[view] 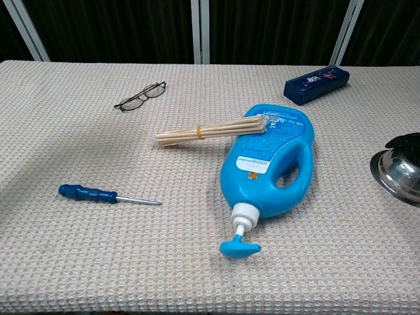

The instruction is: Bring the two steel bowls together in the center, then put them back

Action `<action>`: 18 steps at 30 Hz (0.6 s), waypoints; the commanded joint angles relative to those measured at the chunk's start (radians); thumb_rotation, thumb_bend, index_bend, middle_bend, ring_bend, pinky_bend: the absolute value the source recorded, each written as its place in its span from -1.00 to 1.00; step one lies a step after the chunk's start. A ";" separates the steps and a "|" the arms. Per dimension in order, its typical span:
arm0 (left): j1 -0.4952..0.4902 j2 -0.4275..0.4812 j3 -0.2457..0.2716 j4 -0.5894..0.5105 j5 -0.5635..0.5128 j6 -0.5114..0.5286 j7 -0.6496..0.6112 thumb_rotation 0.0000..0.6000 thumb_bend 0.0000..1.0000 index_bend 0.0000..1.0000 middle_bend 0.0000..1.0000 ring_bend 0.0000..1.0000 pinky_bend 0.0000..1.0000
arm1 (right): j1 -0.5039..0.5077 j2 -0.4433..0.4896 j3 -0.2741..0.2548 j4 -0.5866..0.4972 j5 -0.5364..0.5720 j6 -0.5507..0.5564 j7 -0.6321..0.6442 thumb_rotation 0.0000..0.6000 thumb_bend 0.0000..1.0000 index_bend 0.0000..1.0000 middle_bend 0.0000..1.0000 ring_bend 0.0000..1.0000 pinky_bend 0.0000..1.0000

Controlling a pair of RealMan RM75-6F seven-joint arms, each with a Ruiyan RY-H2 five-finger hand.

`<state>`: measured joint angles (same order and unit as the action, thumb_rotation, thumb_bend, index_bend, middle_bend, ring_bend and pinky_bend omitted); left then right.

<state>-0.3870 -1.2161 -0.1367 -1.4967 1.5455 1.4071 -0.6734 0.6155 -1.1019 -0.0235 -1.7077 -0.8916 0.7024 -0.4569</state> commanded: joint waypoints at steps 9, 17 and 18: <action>-0.003 0.007 -0.005 -0.008 0.001 0.002 -0.009 1.00 -0.61 0.08 -0.03 -0.19 0.23 | -0.022 -0.055 -0.004 0.032 -0.034 0.126 0.020 1.00 -0.43 0.03 -0.20 -0.33 -0.51; -0.003 0.019 -0.011 -0.023 0.004 0.009 -0.022 1.00 -0.61 0.08 -0.03 -0.19 0.23 | -0.081 0.030 0.030 -0.025 -0.167 0.204 0.190 1.00 -0.36 0.31 -0.06 -0.20 -0.43; -0.004 0.022 -0.013 -0.027 0.005 0.012 -0.025 1.00 -0.61 0.08 -0.03 -0.20 0.23 | -0.091 0.047 0.038 -0.038 -0.192 0.220 0.224 1.00 -0.36 0.31 -0.06 -0.19 -0.43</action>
<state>-0.3904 -1.1961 -0.1476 -1.5213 1.5494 1.4169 -0.6962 0.5542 -1.1011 -0.0072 -1.7104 -1.0225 0.8811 -0.3079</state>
